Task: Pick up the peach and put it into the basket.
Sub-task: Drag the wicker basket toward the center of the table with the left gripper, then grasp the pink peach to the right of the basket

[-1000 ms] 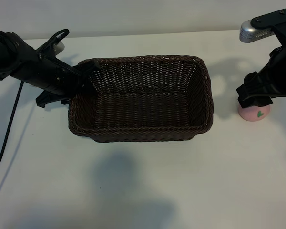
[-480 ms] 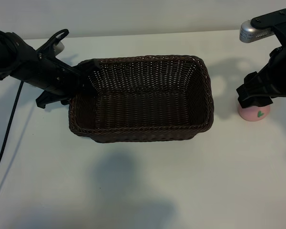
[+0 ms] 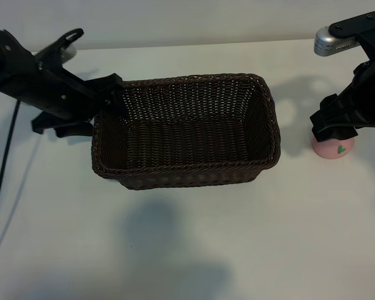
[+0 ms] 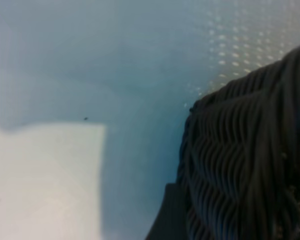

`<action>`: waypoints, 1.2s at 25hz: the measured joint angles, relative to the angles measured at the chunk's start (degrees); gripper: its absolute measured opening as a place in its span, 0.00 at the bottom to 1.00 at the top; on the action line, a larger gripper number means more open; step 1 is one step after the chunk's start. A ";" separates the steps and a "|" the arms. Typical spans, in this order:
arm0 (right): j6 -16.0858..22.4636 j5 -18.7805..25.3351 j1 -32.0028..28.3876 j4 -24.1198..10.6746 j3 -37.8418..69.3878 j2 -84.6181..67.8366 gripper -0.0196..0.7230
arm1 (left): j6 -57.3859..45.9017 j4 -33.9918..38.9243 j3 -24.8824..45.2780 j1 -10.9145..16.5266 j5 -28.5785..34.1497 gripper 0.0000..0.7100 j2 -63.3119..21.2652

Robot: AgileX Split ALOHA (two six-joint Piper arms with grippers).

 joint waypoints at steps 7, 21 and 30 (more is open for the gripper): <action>0.00 0.06 0.00 0.00 0.00 0.00 0.83 | -1.42 11.38 0.00 0.00 5.77 0.94 -9.09; 0.00 0.28 0.00 0.00 0.00 0.00 0.83 | -1.06 29.18 0.00 10.79 18.79 0.88 -27.82; 0.00 0.31 0.00 0.00 0.00 0.00 0.83 | 12.51 18.32 0.05 17.87 21.53 0.84 -43.03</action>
